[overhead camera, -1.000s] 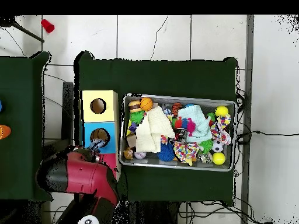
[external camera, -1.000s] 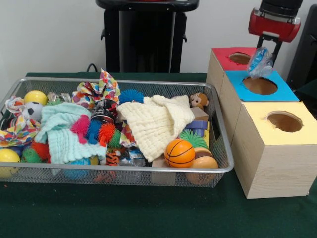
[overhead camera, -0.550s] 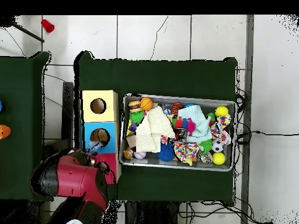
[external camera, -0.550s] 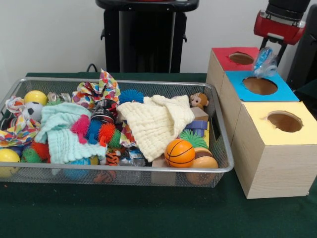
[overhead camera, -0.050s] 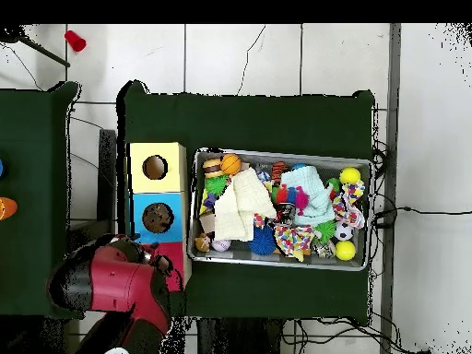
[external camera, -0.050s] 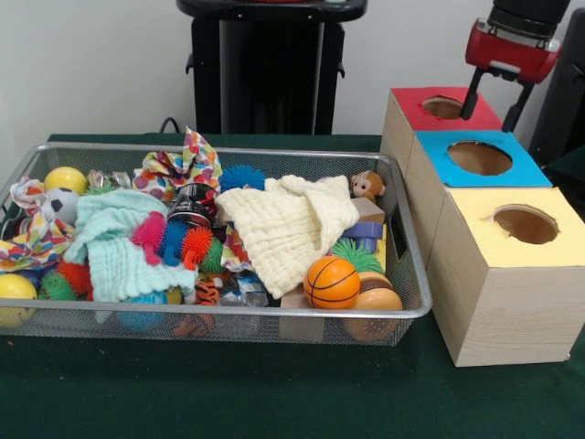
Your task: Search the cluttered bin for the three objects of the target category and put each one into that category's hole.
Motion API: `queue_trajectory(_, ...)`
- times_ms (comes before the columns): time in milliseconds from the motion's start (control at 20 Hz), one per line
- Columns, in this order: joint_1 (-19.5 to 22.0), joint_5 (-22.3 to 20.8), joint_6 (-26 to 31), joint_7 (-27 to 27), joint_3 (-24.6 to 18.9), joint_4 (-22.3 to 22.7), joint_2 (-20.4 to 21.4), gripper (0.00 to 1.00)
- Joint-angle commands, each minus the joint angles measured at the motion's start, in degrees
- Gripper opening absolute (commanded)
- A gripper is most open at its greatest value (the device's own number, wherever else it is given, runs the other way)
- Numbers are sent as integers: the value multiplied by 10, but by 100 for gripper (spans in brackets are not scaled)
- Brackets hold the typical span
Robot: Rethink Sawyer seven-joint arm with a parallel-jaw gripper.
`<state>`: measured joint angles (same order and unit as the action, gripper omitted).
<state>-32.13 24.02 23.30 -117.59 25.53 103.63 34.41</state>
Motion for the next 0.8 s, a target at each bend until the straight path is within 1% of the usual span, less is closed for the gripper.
queue_trajectory(50, 7, 6, 54, -136, -2, -22, -17, 100)
queue_trajectory(250, 6, 12, 44, -138, -10, -12, -13, 100)
queue_trajectory(400, 3, 6, 66, -134, 1, -16, 1, 100)
queue_trajectory(600, 23, -19, 97, -98, 24, -23, 25, 100)
queue_trajectory(700, 44, -31, 97, -70, 24, -23, 29, 100)
queue_trajectory(800, 61, -37, 82, -52, 14, -15, 29, 100)
